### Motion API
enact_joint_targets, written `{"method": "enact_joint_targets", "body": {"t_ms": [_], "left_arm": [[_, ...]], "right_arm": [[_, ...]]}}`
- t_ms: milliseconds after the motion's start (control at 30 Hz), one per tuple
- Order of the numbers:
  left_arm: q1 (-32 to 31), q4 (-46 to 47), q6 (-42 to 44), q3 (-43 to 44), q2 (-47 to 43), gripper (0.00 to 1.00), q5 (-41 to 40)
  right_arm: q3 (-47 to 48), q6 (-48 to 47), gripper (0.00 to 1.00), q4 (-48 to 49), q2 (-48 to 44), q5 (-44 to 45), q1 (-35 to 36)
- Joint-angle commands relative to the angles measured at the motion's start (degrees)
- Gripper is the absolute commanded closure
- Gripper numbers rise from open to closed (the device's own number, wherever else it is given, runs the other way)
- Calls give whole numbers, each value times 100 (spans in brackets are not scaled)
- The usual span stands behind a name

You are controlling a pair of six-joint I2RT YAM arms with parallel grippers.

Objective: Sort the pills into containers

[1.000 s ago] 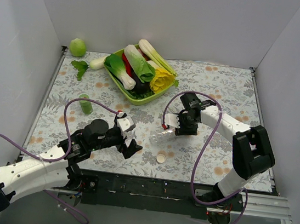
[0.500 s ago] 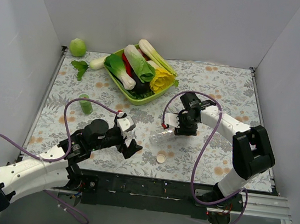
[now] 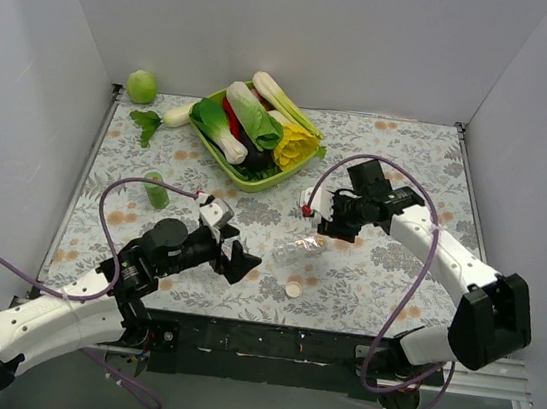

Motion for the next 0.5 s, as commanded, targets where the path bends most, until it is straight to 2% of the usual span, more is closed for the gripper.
{"method": "enact_joint_targets", "body": {"t_ms": [0,67,100,200,300,467], "left_arm": [[25,468,-2128,343,-59,2,-243],[25,811,-3276,317,134,2,-111],[25,1231,-3693,229,222,2,-24],[16,2048,-4869,159,705,2,310],[16,2717,-5444,62,1171,2,636],[-62,3203,-5824,158,1681,3,909]], "right_arm": [[-152,752,99,301,-755,-1656,-166],[-371,911,98,327,-1125,-2308,-246],[-476,963,99,354,-1256,-2929,-324],[-890,1227,98,573,-1722,-3968,-386],[-1285,1675,98,1011,-2144,-4568,-430],[-1777,2263,98,1680,-2593,-5044,-439]]}}
